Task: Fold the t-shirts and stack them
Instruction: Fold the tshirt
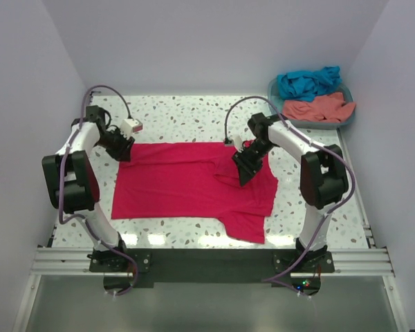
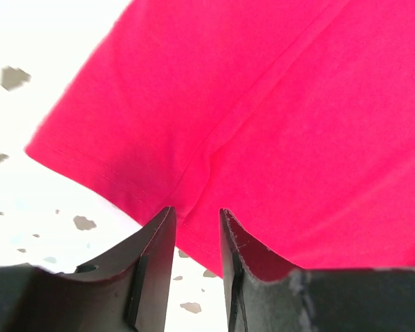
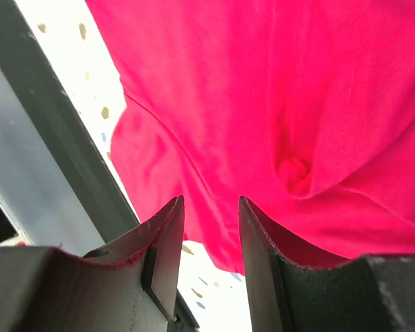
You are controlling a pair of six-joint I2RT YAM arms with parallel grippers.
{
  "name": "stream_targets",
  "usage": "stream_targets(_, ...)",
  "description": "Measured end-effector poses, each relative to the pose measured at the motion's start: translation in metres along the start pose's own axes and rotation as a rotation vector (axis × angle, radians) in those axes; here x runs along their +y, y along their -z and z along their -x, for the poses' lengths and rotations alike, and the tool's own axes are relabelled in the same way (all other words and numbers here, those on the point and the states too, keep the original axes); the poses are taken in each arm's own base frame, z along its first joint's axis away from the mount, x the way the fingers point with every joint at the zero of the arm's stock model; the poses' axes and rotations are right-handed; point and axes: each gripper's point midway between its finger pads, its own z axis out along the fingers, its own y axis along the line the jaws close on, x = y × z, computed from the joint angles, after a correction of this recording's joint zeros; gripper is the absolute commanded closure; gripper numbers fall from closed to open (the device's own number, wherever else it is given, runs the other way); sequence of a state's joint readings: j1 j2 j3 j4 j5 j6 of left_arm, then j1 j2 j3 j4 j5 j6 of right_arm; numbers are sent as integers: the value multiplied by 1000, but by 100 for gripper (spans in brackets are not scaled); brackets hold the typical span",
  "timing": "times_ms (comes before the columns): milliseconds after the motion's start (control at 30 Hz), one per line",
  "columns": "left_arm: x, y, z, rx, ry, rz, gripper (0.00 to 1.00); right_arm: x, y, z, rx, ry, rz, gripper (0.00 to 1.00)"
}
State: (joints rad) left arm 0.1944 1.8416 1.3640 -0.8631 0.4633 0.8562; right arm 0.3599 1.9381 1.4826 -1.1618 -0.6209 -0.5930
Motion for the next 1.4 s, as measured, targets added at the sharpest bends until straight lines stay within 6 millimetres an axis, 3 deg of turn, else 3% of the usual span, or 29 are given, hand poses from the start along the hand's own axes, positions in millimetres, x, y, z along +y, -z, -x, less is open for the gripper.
stream_targets(100,0,7,13,-56,-9,7,62,5,12,14,-62,6,-8,62)
stream_targets(167,2,8,21,-82,13,8,62,-2,17,22,-105,-19,-49,64)
stream_targets(233,9,10,32,-110,47,23,62,-21,24,30,-143,-53,-126,65)
stream_targets(400,41,4,57,-167,158,89,63,-91,52,47,-206,-148,-386,68)
stream_targets(533,52,-16,47,-136,257,103,65,-133,64,46,-195,-184,-554,70)
stream_targets(800,51,-47,2,2,387,131,67,-189,42,25,-30,-224,-705,71)
stream_targets(967,68,-49,6,6,409,177,67,-216,52,46,-16,-188,-798,73)
stream_targets(1067,97,-55,24,-25,402,212,68,-238,61,66,-36,-154,-868,73)
stream_targets(1200,138,-65,53,-95,383,254,63,-268,75,100,-97,-114,-959,64)
stream_targets(1300,154,-68,68,-142,362,261,60,-281,82,120,-150,-86,-997,58)
stream_targets(1400,150,-68,73,-167,358,230,54,-281,86,127,-171,-68,-996,35)
